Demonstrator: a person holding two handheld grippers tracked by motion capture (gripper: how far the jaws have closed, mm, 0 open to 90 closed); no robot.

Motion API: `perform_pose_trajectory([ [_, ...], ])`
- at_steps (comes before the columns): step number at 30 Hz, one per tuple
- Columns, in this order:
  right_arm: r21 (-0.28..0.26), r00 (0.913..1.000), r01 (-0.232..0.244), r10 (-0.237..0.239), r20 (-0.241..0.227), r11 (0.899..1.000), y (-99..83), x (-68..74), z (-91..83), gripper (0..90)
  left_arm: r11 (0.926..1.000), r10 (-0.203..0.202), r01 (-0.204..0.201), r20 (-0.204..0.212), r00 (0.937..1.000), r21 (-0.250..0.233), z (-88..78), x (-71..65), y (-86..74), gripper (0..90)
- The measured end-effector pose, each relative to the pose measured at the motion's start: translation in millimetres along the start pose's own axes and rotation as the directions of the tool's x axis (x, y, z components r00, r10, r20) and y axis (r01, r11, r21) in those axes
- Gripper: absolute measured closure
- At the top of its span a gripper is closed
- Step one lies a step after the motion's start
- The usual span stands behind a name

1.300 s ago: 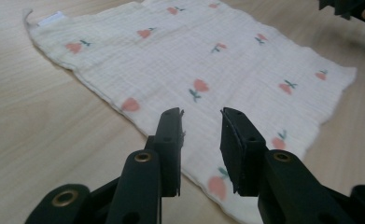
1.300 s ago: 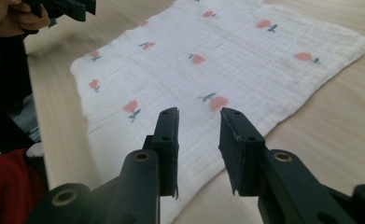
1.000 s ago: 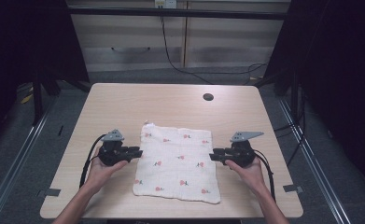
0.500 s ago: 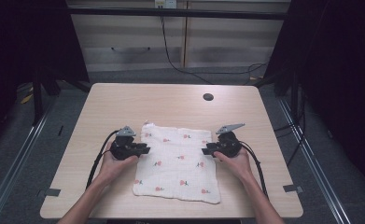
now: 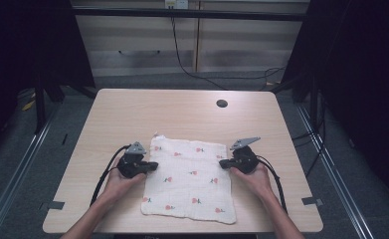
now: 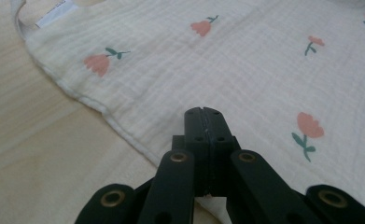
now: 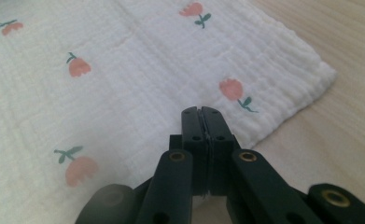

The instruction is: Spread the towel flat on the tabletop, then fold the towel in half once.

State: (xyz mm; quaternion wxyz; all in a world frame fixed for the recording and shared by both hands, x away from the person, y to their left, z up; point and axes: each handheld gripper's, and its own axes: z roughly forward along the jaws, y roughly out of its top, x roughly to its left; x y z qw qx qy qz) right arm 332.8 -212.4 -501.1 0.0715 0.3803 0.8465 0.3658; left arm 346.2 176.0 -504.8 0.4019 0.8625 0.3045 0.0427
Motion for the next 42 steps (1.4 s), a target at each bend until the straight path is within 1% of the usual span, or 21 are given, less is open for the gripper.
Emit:
perform_pose_trajectory([
  [2,-0.002,0.9999,-0.014,0.014,-0.006,1.0,-2.6,-0.5,-1.9,89.5,1.0,0.006,-0.006,0.0,1.0,0.007,-2.2,-4.2,-2.1,90.0],
  [9,0.001,0.9995,-0.006,0.006,-0.03,1.0,-9.7,8.1,-7.1,89.4,0.9994,0.028,-0.028,0.02,0.9994,0.019,-9.2,-16.4,-9.9,90.0],
  [11,0.016,0.9994,-0.001,0.001,-0.035,1.0,-11.4,10.9,-9.9,89.1,0.9996,0.025,-0.025,0.026,0.9994,0.015,-10.2,-17.0,-11.4,89.9],
  [12,0.022,0.9993,-0.002,0.003,-0.037,1.0,-11.7,12.2,-10.7,88.4,0.9996,0.024,-0.025,0.027,0.9993,0.013,-10.5,-16.4,-12.0,89.9],
  [14,0.013,0.9991,0.001,0.0,-0.042,1.0,-11.6,11.7,-10.9,81.5,0.9998,0.014,-0.015,0.038,0.9992,0.009,-10.5,-14.7,-12.6,89.9],
  [16,-0.011,0.9989,-0.013,0.013,-0.046,1.0,-9.1,7.3,-12.3,76.5,0.9999,0.016,-0.016,0.043,0.999,0.006,-10.2,-13.8,-12.6,89.9],
  [18,-0.059,0.9984,-0.042,0.04,-0.04,0.997,-3.3,-0.1,-13.8,73.5,0.9999,0.014,-0.014,0.04,0.9991,0.002,-9.6,-12.9,-12.2,89.9],
  [19,-0.055,0.9996,-0.027,0.028,0.002,0.998,1.3,-2.4,-13.8,72.4,0.9998,0.019,-0.019,0.037,0.9991,0.002,-9.1,-12.7,-11.6,89.9],
  [21,-0.07,0.999,-0.042,0.043,0.014,0.997,9.1,-9.5,-9.8,70.8,0.9997,0.022,-0.022,0.034,0.9992,0.005,-8.9,-12.4,-10.8,89.8],
  [23,-0.055,0.9974,-0.038,0.041,0.059,0.998,15.5,-15.5,-3.3,69.2,0.9996,0.029,-0.029,0.032,0.9991,0.004,-8.9,-13.0,-11.1,89.8],
  [25,-0.064,0.9963,-0.055,0.059,0.063,0.996,18.6,-24.3,1.5,67.7,0.9995,0.03,-0.03,0.031,0.9991,0.004,-8.9,-13.2,-11.1,89.7],
  [27,-0.063,0.9932,-0.074,0.079,0.086,0.995,21.6,-32.9,4.1,65.5,0.9996,0.026,-0.026,0.033,0.9991,0.003,-8.9,-12.7,-11.1,89.7],
  [28,-0.091,0.9926,-0.094,0.1,0.068,0.991,21.9,-38.5,5.5,65.0,0.9996,0.027,-0.028,0.033,0.9991,0.003,-8.9,-12.7,-11.0,89.7],
  [29,-0.085,0.9915,-0.111,0.116,0.058,0.99,22.4,-42.1,7.9,64.5,0.9996,0.029,-0.029,0.034,0.999,0.005,-8.9,-12.7,-10.8,89.7],
  [30,-0.074,0.9904,-0.107,0.113,0.08,0.991,22.8,-43.8,10.3,64.3,0.9995,0.03,-0.03,0.035,0.9989,0.005,-8.8,-12.8,-10.8,89.7],
  [32,-0.073,0.9915,-0.116,0.12,0.05,0.991,23.0,-46.6,13.8,64.6,0.9996,0.029,-0.029,0.036,0.9989,0.005,-8.9,-12.3,-10.9,89.8],
  [33,-0.071,0.9902,-0.119,0.123,0.065,0.99,23.8,-45.8,14.9,64.7,0.9996,0.028,-0.028,0.037,0.9989,0.004,-8.8,-12.3,-10.9,89.7],
  [35,-0.07,0.9887,-0.131,0.136,0.064,0.989,25.9,-44.8,14.6,65.1,0.9996,0.027,-0.028,0.039,0.9989,0.004,-8.9,-11.9,-11.0,89.7],
  [37,-0.059,0.991,-0.11,0.114,0.07,0.992,27.6,-43.6,14.0,66.6,0.9998,0.022,-0.022,0.039,0.999,0.0,-8.8,-11.8,-11.5,89.4],
  [40,-0.027,0.9897,-0.115,0.117,0.082,0.993,26.4,-43.8,14.9,66.7,0.9997,0.024,-0.024,0.039,0.999,-0.002,-8.7,-12.2,-11.5,88.9],
  [42,-0.036,0.9901,-0.119,0.122,0.07,0.992,24.9,-44.0,15.7,66.5,0.9997,0.025,-0.025,0.041,0.9989,0.004,-9.1,-12.0,-11.2,88.9],
])
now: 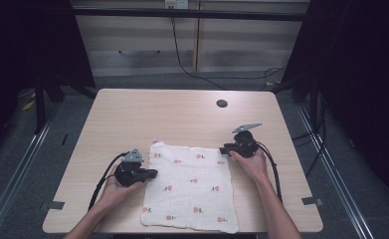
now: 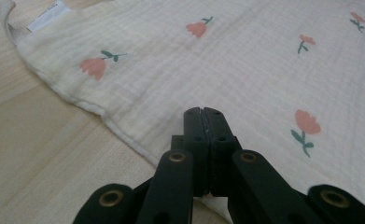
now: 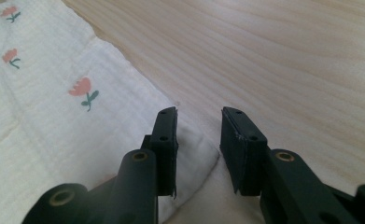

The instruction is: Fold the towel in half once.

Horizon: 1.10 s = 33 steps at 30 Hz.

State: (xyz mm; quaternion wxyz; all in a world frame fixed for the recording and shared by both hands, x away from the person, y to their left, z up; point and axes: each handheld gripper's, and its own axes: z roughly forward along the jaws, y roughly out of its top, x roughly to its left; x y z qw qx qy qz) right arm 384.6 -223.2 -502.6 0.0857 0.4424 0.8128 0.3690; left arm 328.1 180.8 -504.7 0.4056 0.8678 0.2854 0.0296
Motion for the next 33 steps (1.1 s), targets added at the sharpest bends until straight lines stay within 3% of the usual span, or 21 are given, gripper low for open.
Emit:
perform_pose_trajectory([
  [2,0.002,1.0,0.006,-0.006,0.001,1.0,0.9,0.5,0.6,68.3,1.0,0.003,-0.003,0.004,1.0,0.001,-0.1,0.1,0.1,88.4],
  [6,0.002,0.9993,0.015,-0.015,-0.034,1.0,1.1,2.6,4.1,85.9,1.0,0.0,0.0,0.008,1.0,0.006,-0.8,0.9,0.2,87.0],
  [13,-0.015,0.9983,-0.016,0.015,-0.057,1.0,2.1,3.1,4.2,88.9,0.9997,-0.003,0.003,0.013,0.9999,0.025,-4.7,0.3,-1.0,86.4],
  [17,-0.048,0.9974,-0.025,0.022,-0.068,0.999,5.2,4.8,0.2,89.0,0.9995,0.004,-0.004,0.009,1.0,0.032,-7.5,-1.3,0.0,80.1],
  [19,-0.057,0.9973,-0.018,0.014,-0.072,0.998,6.1,6.4,-1.0,89.0,0.9995,0.03,-0.03,-0.001,0.9995,0.008,-12.0,-1.3,3.6,77.3],
  [21,-0.071,0.997,-0.01,0.004,-0.077,0.997,5.9,9.2,-2.2,89.0,0.9996,0.024,-0.024,0.001,0.9997,-0.014,-19.3,3.8,10.0,74.2],
  [25,-0.082,0.9966,0.006,-0.013,-0.082,0.997,5.8,14.1,-1.9,89.0,0.9971,-0.021,0.018,-0.039,0.999,-0.074,-31.7,23.1,20.1,70.0],
  [26,-0.08,0.9968,0.01,-0.017,-0.078,0.997,6.1,14.8,-2.3,89.0,0.9938,-0.055,0.051,-0.039,0.9977,-0.099,-33.8,29.4,20.6,69.8],
  [28,-0.086,0.9964,0.012,-0.019,-0.083,0.996,6.9,16.1,-4.5,89.0,0.9927,-0.079,0.071,-0.089,0.9929,-0.098,-33.7,39.9,20.2,69.2],
  [31,-0.099,0.9961,0.02,-0.028,-0.084,0.995,8.0,16.9,-9.0,89.0,0.9905,-0.119,0.109,-0.117,0.986,-0.083,-27.5,55.9,17.8,69.3],
  [33,-0.101,0.9958,0.02,-0.029,-0.087,0.995,7.7,16.0,-10.6,89.0,0.9843,-0.154,0.143,-0.111,0.9818,-0.104,-24.6,63.9,16.7,69.2],
])
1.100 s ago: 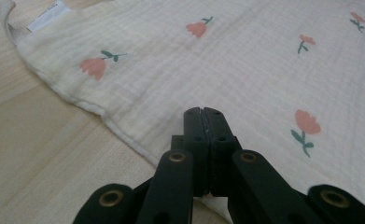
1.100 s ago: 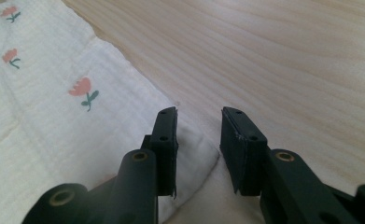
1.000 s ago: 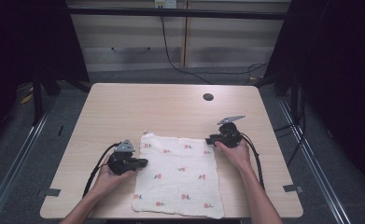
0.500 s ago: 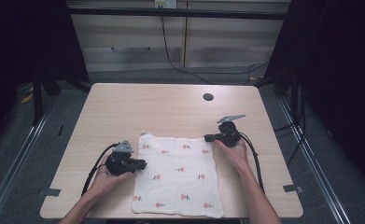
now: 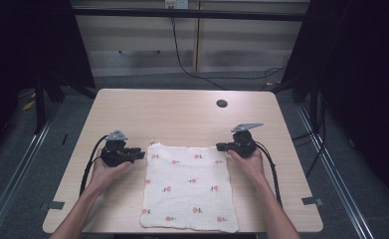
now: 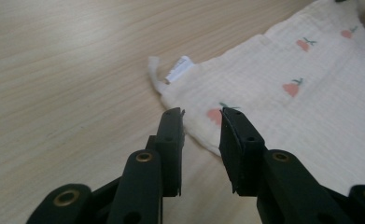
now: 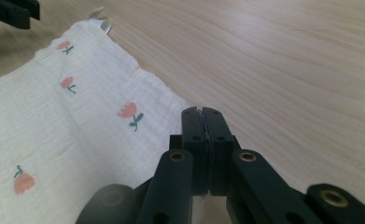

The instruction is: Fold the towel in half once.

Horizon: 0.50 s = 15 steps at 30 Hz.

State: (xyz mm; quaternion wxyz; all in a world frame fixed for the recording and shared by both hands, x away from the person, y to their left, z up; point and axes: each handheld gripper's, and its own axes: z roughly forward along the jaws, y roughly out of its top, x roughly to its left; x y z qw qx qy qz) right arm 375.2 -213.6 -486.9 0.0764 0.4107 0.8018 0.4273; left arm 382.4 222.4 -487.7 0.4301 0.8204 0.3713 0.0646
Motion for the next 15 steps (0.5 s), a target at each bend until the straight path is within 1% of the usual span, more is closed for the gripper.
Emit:
perform_pose_trajectory([
  [1,0.001,1.0,-0.003,0.003,-0.001,1.0,-0.2,0.1,-0.4,89.0,0.9999,-0.015,0.015,0.0,0.9999,-0.004,1.8,2.9,0.0,69.0],
  [3,0.004,1.0,0.0,0.0,-0.003,1.0,-0.5,0.3,-0.4,89.0,0.9997,-0.021,0.021,-0.006,0.9998,0.009,6.2,7.8,1.7,67.6],
  [5,0.004,1.0,0.001,0.0,-0.006,1.0,0.1,1.0,0.3,89.0,0.9992,-0.04,0.04,0.002,0.9992,-0.002,10.7,12.0,5.4,66.4],
  [6,0.005,1.0,0.0,0.0,-0.005,1.0,0.6,1.5,0.4,88.9,0.9994,-0.034,0.034,0.0,0.9994,0.001,12.9,13.9,7.9,66.2],
  [7,0.0,1.0,0.001,-0.001,-0.007,1.0,0.7,1.7,0.1,89.0,0.999,-0.044,0.044,0.012,0.9989,0.002,15.7,14.7,10.6,65.6],
  [8,-0.002,0.9999,-0.001,0.001,-0.01,1.0,0.8,2.2,-0.4,89.0,0.9988,-0.047,0.048,0.014,0.9988,-0.008,17.6,15.5,13.2,64.6],
  [9,-0.001,1.0,0.001,-0.001,-0.009,1.0,0.7,2.4,-0.7,88.9,0.9989,-0.045,0.045,0.013,0.9989,-0.008,19.9,15.4,15.8,64.0],
  [11,0.001,1.0,0.0,0.0,-0.009,1.0,0.3,1.5,-1.0,88.9,0.9995,-0.026,0.026,0.001,0.9997,0.018,25.4,14.7,19.7,63.9],
  [12,0.0,0.9999,-0.008,0.008,-0.011,1.0,0.3,1.3,-1.4,88.9,0.9994,-0.024,0.023,0.004,0.9997,0.026,28.4,14.5,21.0,63.4],
  [13,-0.003,0.9999,-0.006,0.006,-0.014,1.0,0.1,0.7,-1.4,88.9,0.9991,-0.021,0.022,-0.003,0.9998,0.035,31.0,14.4,21.7,63.4],
  [15,-0.002,0.9999,-0.009,0.009,-0.013,1.0,0.5,1.3,-1.2,88.9,0.9986,-0.023,0.024,-0.013,0.9996,0.047,36.9,14.3,21.3,66.2],
])
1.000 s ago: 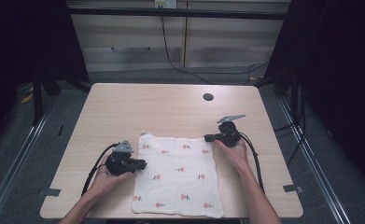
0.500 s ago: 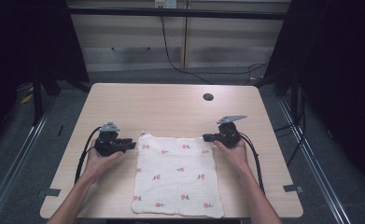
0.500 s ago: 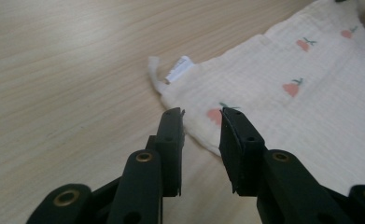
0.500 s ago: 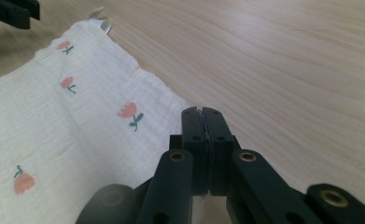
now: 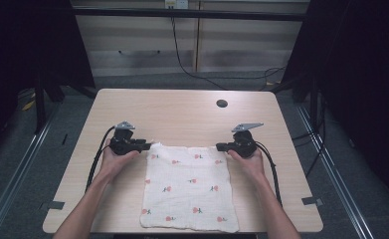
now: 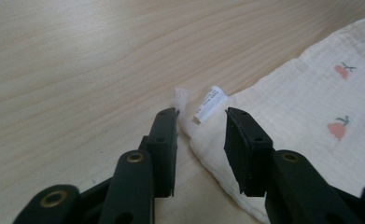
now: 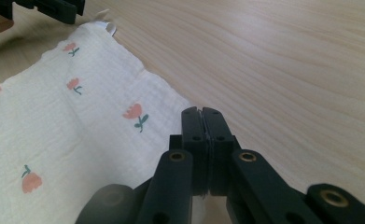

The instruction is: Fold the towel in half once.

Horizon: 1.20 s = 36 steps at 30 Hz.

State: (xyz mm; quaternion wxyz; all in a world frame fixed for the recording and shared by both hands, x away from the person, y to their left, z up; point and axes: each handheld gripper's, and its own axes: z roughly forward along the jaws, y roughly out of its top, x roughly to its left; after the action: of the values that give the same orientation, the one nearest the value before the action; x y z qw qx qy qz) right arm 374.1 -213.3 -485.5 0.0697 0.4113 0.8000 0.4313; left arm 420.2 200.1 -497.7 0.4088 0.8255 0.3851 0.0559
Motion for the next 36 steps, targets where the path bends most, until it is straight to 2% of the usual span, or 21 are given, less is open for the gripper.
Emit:
perform_pose_trajectory([
  [4,0.003,1.0,0.007,-0.007,-0.007,1.0,0.0,0.0,0.1,88.8,0.9997,0.018,-0.018,0.023,0.9996,0.018,7.9,-0.5,-2.7,66.6],
  [6,0.005,1.0,0.003,-0.003,-0.001,1.0,-0.6,-3.3,1.0,88.8,0.9995,0.024,-0.024,0.015,0.9996,0.02,9.2,-1.6,-2.3,64.5],
  [8,0.008,1.0,-0.004,0.004,-0.002,1.0,-2.0,-5.8,1.8,88.8,0.9976,0.059,-0.059,-0.008,0.9982,0.036,10.3,-5.1,-0.5,62.4],
  [9,0.014,1.0,-0.003,0.003,-0.002,1.0,-2.7,-6.1,2.4,88.8,0.9979,0.055,-0.055,-0.007,0.9985,0.033,10.9,-5.7,-0.1,61.7],
  [10,0.018,1.0,-0.005,0.005,-0.001,1.0,-3.2,-5.9,3.0,88.9,0.9973,0.067,-0.066,-0.027,0.9974,0.034,11.4,-6.8,0.2,62.0],
  [13,0.014,1.0,-0.004,0.004,-0.003,1.0,-2.8,-5.3,3.8,88.8,0.9917,0.121,-0.119,-0.034,0.9921,0.048,11.3,-11.8,-0.5,69.3],
  [14,0.014,1.0,-0.002,0.002,-0.004,1.0,-2.5,-5.3,3.8,88.9,0.9866,0.156,-0.155,-0.028,0.9873,0.051,11.6,-15.1,-1.9,78.1],
  [15,0.015,1.0,0.002,-0.002,-0.009,1.0,-2.5,-5.7,3.7,88.8,0.9858,0.162,-0.16,-0.032,0.9862,0.049,11.8,-17.9,-2.6,80.3],
  [18,0.028,1.0,0.002,-0.002,-0.008,1.0,-3.6,-6.5,2.7,88.9,0.9894,0.141,-0.14,-0.022,0.9898,0.037,11.9,-18.6,-4.0,84.9],
  [21,0.019,1.0,0.0,0.0,-0.008,1.0,-2.5,-7.7,-1.1,88.9,0.995,0.098,-0.098,0.009,0.9951,0.017,9.1,-17.7,-4.5,85.3],
  [22,0.012,1.0,0.002,-0.002,-0.005,1.0,-1.2,-7.8,-2.7,89.0,0.9964,0.084,-0.084,0.032,0.9959,0.003,6.0,-18.0,-3.4,85.3],
  [23,0.005,1.0,0.001,-0.001,-0.005,1.0,0.2,-7.6,-4.6,89.0,0.9966,0.079,-0.078,0.037,0.9962,-0.028,1.8,-20.5,-1.9,85.3],
  [25,-0.004,0.9999,0.01,-0.01,-0.011,1.0,3.4,-5.8,-8.5,89.0,0.9942,0.1,-0.099,0.034,0.9944,-0.041,-4.0,-25.9,2.4,85.4],
  [28,-0.002,0.9995,0.032,-0.032,-0.006,0.999,7.4,-3.4,-13.7,89.0,0.9924,0.104,-0.102,0.022,0.9943,-0.068,-11.4,-27.3,6.3,85.6],
  [31,-0.017,0.9995,0.03,-0.03,-0.004,0.999,10.7,-3.5,-18.8,89.1,0.9929,0.076,-0.072,0.034,0.9965,-0.095,-18.9,-23.8,11.1,85.6],
  [34,-0.04,0.9995,0.03,-0.03,-0.013,0.999,15.5,-4.8,-24.4,89.3,0.9933,0.071,-0.066,0.04,0.9967,-0.094,-24.9,-23.6,16.1,85.7],
  [36,-0.044,0.9989,0.042,-0.043,-0.016,0.998,21.2,-4.4,-28.6,89.4,0.9889,0.09,-0.083,0.048,0.9948,-0.123,-31.2,-30.1,19.3,85.6],
])
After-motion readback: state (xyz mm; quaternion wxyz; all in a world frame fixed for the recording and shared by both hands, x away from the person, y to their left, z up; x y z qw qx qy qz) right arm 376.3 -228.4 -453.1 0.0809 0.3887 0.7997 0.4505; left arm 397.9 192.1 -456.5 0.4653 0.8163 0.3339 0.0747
